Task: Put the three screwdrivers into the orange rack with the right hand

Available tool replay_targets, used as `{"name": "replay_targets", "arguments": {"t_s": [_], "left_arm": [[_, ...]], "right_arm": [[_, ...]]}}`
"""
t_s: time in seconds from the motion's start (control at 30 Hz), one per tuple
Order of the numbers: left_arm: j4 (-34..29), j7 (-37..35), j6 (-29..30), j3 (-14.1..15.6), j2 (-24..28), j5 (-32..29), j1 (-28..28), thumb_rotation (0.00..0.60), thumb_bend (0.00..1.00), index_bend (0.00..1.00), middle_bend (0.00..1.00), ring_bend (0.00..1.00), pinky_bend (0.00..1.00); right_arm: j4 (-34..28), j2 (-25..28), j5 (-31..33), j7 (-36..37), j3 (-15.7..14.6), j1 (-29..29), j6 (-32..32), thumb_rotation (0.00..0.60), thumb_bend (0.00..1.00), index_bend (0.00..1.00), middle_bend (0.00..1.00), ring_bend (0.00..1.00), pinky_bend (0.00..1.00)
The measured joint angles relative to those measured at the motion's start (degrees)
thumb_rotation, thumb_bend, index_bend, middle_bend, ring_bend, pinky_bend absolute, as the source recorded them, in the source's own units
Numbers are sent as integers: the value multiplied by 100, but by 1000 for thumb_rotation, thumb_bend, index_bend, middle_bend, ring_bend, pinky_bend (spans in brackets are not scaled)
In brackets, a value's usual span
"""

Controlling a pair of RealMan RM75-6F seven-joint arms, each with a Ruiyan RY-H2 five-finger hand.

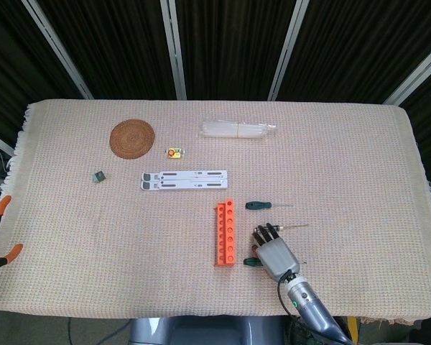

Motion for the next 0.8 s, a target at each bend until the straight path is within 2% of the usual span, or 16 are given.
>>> {"name": "replay_targets", "arguments": {"t_s": [0.33, 0.8], "left_arm": [[8, -13, -29, 2, 6, -52, 3, 600, 202, 33, 0, 0, 0], [17, -29, -72, -1, 3, -70, -22, 600, 201, 33, 0, 0, 0]], "right_arm": [[115, -198, 86, 57, -20, 129, 49, 600, 228, 443, 125, 0, 0], [102, -231, 265, -154, -133, 211, 181, 600, 288, 479, 125, 0, 0]]}}
